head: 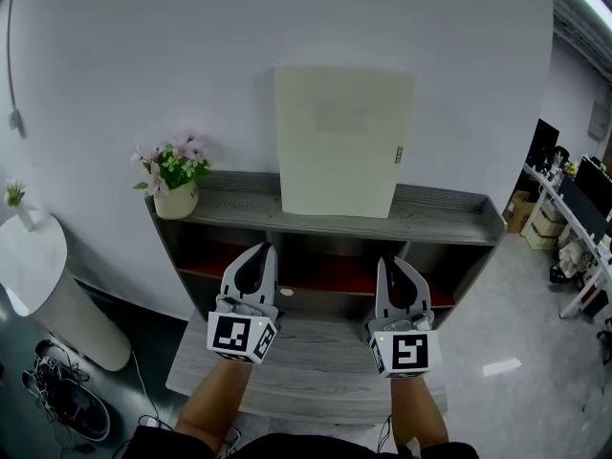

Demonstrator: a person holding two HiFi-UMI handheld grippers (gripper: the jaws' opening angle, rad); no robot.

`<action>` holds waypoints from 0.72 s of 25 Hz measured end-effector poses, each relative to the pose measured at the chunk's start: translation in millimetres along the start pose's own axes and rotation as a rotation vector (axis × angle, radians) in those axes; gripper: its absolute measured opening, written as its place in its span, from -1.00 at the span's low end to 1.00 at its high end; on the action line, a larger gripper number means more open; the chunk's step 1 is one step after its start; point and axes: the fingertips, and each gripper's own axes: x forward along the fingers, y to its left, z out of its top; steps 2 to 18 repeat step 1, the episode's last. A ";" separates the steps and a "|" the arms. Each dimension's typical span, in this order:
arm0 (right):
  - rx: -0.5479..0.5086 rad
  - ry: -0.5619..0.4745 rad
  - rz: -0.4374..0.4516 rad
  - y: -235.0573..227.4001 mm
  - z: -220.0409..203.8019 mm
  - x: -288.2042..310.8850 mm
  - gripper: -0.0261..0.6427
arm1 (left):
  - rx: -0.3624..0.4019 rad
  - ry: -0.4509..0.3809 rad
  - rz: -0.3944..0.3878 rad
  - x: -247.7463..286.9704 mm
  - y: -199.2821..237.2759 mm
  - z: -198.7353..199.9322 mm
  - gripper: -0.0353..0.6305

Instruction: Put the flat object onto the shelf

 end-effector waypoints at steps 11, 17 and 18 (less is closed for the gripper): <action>0.003 0.001 -0.001 -0.2 -0.6 0.3 -0.85 | -0.001 0.001 0.000 0.3 -0.2 -0.4 -0.87; 0.003 0.001 -0.001 -0.2 -0.6 0.3 -0.85 | -0.001 0.001 0.000 0.3 -0.2 -0.4 -0.87; 0.003 0.001 -0.001 -0.2 -0.6 0.3 -0.85 | -0.001 0.001 0.000 0.3 -0.2 -0.4 -0.87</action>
